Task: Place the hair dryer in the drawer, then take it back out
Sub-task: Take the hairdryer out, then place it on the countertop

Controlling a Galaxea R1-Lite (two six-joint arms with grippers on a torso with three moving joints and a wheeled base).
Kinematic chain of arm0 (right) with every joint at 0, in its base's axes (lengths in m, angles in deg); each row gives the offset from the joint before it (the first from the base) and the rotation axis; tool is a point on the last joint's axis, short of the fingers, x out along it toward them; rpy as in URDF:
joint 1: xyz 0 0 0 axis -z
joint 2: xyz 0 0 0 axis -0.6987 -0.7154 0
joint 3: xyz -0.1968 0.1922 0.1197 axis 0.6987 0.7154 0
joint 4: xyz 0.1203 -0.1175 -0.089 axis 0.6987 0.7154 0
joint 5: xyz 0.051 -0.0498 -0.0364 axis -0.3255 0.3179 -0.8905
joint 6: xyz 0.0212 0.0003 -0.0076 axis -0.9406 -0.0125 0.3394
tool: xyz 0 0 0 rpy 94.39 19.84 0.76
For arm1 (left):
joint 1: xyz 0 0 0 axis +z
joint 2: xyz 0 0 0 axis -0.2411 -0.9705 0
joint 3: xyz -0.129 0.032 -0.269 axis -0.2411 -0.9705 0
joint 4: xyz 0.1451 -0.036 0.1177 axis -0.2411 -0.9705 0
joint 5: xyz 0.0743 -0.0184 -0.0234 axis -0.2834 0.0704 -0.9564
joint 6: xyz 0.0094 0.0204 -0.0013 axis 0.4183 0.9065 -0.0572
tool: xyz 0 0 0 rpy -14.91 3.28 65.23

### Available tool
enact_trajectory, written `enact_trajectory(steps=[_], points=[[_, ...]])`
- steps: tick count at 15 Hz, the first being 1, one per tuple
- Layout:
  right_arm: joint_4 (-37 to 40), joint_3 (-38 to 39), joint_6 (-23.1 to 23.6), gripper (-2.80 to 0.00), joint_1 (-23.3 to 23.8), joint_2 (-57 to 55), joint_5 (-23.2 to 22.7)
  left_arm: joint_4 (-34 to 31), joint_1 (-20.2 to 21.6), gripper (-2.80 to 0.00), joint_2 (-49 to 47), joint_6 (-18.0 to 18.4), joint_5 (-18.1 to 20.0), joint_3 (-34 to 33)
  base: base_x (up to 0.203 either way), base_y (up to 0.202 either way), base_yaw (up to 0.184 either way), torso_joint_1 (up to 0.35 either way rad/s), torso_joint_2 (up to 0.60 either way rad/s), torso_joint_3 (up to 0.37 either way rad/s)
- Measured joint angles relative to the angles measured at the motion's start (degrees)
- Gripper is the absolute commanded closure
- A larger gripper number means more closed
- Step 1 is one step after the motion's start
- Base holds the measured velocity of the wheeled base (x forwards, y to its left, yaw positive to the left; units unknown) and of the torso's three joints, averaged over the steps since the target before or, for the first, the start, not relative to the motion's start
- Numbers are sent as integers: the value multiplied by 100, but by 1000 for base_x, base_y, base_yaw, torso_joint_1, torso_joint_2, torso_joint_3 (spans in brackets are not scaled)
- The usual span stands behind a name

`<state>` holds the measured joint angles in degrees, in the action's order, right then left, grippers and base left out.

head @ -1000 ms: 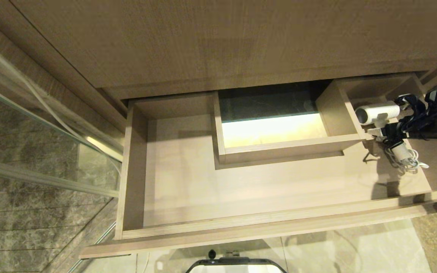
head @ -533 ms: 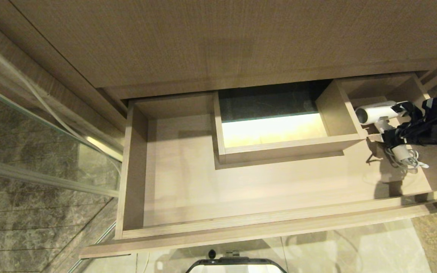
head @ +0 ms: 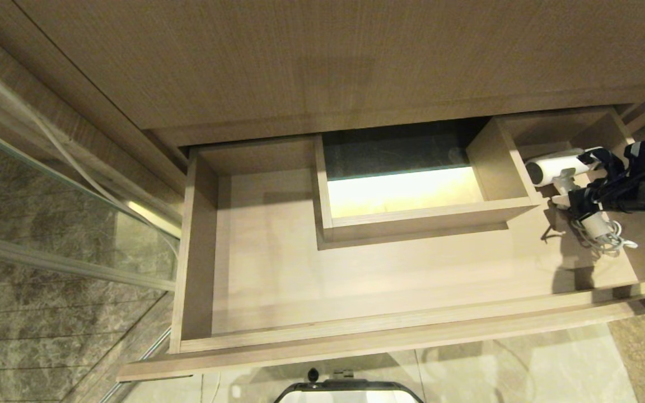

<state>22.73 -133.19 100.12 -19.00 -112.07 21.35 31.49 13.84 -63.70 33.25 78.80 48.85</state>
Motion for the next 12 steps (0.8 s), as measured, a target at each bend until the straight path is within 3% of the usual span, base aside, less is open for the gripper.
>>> enact_trajectory(steps=[6,12], points=[[1052,378,-2,0,9,944,1,1,0,0,0,-3,0,0,0,0,0,0,0,0],[2176,1428,-22,0,-27,2809,305,1,1,0,0,-3,0,0,0,0,0,0,0,0]])
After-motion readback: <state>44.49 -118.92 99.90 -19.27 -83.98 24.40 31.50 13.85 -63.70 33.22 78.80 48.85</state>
